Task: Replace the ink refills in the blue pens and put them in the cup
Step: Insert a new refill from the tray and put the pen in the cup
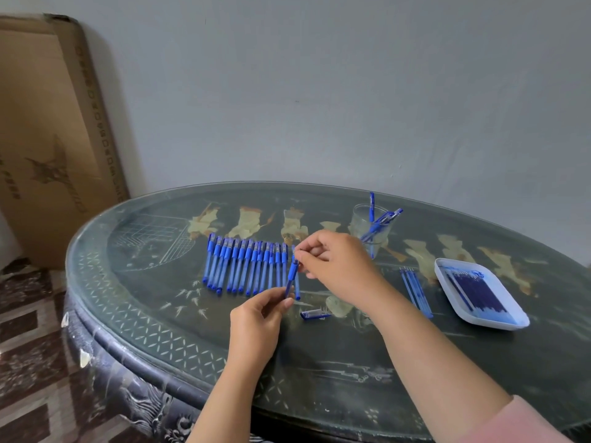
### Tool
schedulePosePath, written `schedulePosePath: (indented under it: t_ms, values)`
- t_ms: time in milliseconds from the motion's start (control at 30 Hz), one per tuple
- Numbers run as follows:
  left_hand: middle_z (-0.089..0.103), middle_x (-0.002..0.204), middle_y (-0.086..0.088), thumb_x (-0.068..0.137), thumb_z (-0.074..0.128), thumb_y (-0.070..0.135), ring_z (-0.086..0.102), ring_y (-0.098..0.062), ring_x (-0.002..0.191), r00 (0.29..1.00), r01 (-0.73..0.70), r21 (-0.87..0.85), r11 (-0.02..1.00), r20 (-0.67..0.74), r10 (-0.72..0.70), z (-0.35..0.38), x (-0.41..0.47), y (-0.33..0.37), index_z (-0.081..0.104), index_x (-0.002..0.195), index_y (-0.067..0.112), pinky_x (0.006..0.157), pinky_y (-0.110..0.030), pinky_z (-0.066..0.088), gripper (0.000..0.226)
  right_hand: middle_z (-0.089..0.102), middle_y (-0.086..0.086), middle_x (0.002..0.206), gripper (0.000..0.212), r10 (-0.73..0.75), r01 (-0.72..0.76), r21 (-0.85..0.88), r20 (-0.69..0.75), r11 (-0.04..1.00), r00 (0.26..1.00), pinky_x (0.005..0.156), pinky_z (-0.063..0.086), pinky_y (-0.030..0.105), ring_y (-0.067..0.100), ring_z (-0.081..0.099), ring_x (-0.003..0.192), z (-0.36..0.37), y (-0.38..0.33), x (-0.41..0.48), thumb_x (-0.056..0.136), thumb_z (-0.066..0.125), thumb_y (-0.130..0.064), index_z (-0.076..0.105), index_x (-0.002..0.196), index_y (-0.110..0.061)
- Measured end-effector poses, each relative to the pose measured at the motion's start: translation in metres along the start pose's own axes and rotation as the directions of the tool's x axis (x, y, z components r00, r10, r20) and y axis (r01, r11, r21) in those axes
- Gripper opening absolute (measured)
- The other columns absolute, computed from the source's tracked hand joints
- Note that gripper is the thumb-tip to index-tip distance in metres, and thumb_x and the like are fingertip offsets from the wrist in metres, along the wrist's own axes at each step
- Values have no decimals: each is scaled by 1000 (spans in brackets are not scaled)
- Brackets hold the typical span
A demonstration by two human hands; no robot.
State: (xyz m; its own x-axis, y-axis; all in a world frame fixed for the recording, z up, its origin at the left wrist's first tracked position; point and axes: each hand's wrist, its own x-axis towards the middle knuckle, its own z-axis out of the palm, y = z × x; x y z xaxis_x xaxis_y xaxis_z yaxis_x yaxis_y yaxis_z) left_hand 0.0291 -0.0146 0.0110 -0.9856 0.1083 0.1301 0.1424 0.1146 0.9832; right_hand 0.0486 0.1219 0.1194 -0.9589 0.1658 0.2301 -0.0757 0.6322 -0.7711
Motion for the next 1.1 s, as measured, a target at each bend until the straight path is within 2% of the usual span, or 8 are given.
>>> schedulePosePath:
  t_ms: [233,367,533,600,800,933,1000,1100]
  values:
    - [76,94,11,82,76,15,69,0,93,1000,-2,5,1000,-6,2,0,0,0,74,104,18,94,-33,54,22,68,-8,83,22,-8,4,-49,-75,999,997,74,58,31,8,66,76,6,1,-5,86,70,-40,64,98,-22]
    - [76,93,10,82,76,14,69,2,91,1000,10,-5,1000,-10,-10,1,1,-1,75,105,16,94,-29,53,23,69,-6,102,29,35,-36,153,6,988,999,79,61,37,8,68,94,5,4,-9,94,61,-18,65,122,-25]
    - [76,91,10,82,76,15,67,5,84,1000,-11,33,999,-20,12,0,0,0,75,102,17,86,-15,52,21,70,2,91,8,55,-45,227,-37,973,998,68,62,39,14,71,85,10,1,-9,89,70,-16,68,97,-16]
    - [76,89,9,82,76,14,67,5,82,1000,-20,36,999,-17,21,0,0,1,75,101,18,82,-11,51,20,68,1,86,22,74,-61,223,-53,973,996,65,62,38,14,71,81,12,0,-8,83,77,-22,58,94,-19]
    - [75,86,7,81,77,16,63,11,74,999,-20,57,998,-33,22,0,0,2,75,99,18,72,0,42,18,69,-4,101,40,51,-59,257,36,965,998,71,62,33,12,70,90,12,1,-12,95,62,-18,55,132,-28]
    - [74,83,12,81,77,14,64,10,76,999,-24,55,998,-22,25,0,-1,4,73,94,25,72,-1,44,17,70,1,97,12,61,-54,247,-20,967,998,67,62,35,12,71,83,14,1,-12,92,66,-19,65,103,-13]
    - [73,81,13,81,77,12,65,10,76,1000,-24,44,999,-18,25,0,-2,5,72,92,26,72,-1,44,18,68,2,90,23,92,-79,260,-37,962,995,66,62,37,14,72,76,15,0,-11,85,74,-23,55,97,-17]
    - [73,81,13,82,76,12,63,13,74,1000,-22,44,999,-20,23,-1,-3,6,73,93,23,69,1,42,16,69,2,89,47,100,-97,291,2,952,995,71,62,39,16,72,75,16,1,-11,82,78,-24,48,119,-27]
